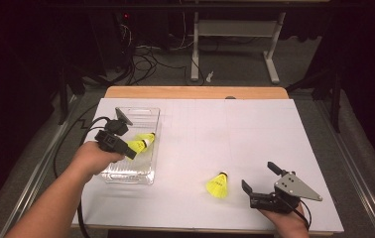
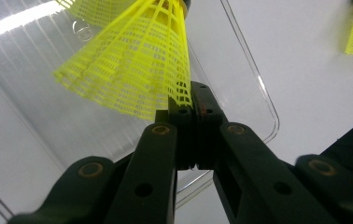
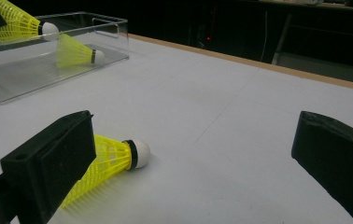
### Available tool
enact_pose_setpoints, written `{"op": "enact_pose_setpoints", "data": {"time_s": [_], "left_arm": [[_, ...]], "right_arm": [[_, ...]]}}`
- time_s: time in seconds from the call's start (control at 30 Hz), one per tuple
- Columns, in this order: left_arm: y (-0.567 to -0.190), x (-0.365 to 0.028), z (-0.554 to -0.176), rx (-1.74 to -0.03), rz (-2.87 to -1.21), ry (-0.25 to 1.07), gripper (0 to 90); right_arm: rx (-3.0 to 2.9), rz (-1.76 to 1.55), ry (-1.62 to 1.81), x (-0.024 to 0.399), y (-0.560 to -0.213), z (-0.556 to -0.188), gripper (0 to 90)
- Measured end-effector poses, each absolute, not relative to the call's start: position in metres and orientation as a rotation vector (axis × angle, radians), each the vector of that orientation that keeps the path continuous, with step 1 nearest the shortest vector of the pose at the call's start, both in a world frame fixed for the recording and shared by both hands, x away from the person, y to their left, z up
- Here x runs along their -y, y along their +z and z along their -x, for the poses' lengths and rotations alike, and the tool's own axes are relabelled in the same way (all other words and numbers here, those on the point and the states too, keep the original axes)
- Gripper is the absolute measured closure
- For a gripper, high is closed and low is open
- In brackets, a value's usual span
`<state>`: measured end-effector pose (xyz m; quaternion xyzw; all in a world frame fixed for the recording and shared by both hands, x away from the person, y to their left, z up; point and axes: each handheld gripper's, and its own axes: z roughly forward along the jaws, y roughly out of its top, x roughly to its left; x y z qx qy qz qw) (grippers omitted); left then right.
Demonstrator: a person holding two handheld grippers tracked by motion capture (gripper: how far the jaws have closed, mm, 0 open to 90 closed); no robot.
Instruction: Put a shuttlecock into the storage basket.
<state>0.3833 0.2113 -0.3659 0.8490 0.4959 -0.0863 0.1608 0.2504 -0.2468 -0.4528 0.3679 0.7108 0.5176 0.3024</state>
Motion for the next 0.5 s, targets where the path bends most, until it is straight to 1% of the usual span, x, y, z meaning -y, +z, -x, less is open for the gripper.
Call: {"op": "enact_pose_setpoints", "data": {"time_s": [0.13,0.5], "left_arm": [[-0.3701,-0.2090,-0.3841,-1.422,-2.420,-0.245,88.4],[-0.3660,-0.2086,-0.3859,-1.429,-2.394,-0.238,88.2]], "right_arm": [[-1.885,-0.975,1.372,0.2470,-0.4529,-0.2503,0.2],[-1.885,-0.975,1.373,0.2467,-0.4527,-0.2502,0.2]]}}
